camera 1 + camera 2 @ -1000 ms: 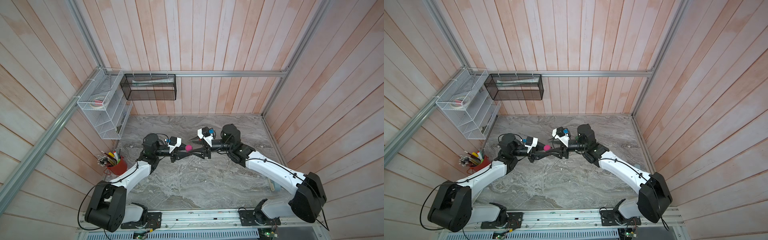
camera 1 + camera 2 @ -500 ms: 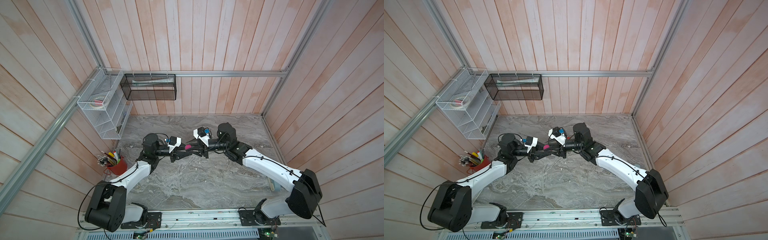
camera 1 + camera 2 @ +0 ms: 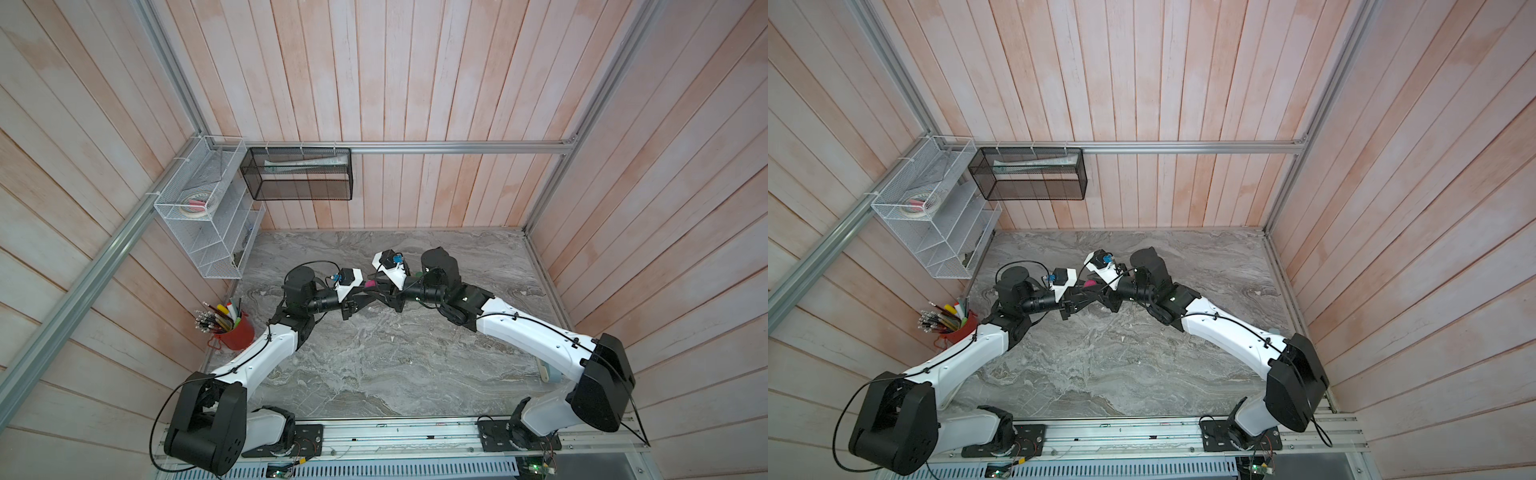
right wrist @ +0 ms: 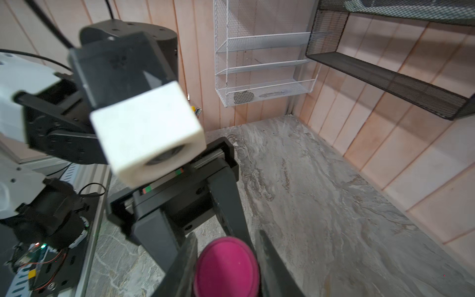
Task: Close the paint jar lid
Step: Screw the lid onto the paint jar.
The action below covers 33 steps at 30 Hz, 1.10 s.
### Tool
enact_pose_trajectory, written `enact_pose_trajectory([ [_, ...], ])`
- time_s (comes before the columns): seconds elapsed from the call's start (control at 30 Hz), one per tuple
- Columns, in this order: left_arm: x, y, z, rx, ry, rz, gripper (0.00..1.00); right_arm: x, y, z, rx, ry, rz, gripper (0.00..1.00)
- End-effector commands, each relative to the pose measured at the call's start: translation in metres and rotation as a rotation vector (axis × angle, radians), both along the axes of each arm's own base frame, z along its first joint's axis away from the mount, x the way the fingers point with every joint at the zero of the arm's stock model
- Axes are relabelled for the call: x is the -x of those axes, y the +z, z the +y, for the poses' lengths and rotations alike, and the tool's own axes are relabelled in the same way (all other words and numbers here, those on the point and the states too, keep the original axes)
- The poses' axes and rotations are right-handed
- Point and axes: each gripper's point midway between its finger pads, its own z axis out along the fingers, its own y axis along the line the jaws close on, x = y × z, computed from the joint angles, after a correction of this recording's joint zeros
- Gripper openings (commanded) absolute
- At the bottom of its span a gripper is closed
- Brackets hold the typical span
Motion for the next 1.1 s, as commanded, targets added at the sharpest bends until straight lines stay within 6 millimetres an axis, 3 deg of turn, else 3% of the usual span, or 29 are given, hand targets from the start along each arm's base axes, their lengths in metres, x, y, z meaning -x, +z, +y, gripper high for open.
enact_pose_trajectory([
  [0.0, -0.004, 0.037, 0.004, 0.017, 0.099, -0.196, 0.29, -0.037, -0.043, -0.010, 0.116, -0.268, 0.067, 0.16],
  [0.27, -0.006, 0.044, 0.011, 0.023, 0.166, -0.245, 0.29, -0.054, -0.059, -0.020, 0.140, -0.457, 0.047, 0.14],
  [0.6, -0.008, 0.038, 0.009, 0.026, 0.160, -0.217, 0.32, -0.052, -0.045, -0.019, 0.072, -0.464, 0.049, 0.10],
  [0.7, -0.010, 0.037, 0.009, 0.032, 0.165, -0.202, 0.42, -0.052, -0.042, -0.017, 0.065, -0.460, 0.049, 0.10],
  [0.8, -0.012, 0.034, 0.009, 0.036, 0.171, -0.180, 0.61, -0.053, -0.036, -0.018, 0.048, -0.464, 0.043, 0.10],
  [0.83, -0.013, 0.031, 0.009, 0.034, 0.173, -0.171, 0.83, -0.054, -0.034, -0.020, 0.040, -0.470, 0.040, 0.10],
  [0.87, -0.014, 0.029, 0.008, 0.028, 0.172, -0.160, 1.00, -0.055, -0.032, -0.021, 0.034, -0.475, 0.038, 0.10],
  [1.07, -0.017, -0.004, 0.004, -0.061, 0.195, -0.065, 1.00, -0.077, -0.027, -0.051, -0.003, -0.552, 0.035, 0.10],
])
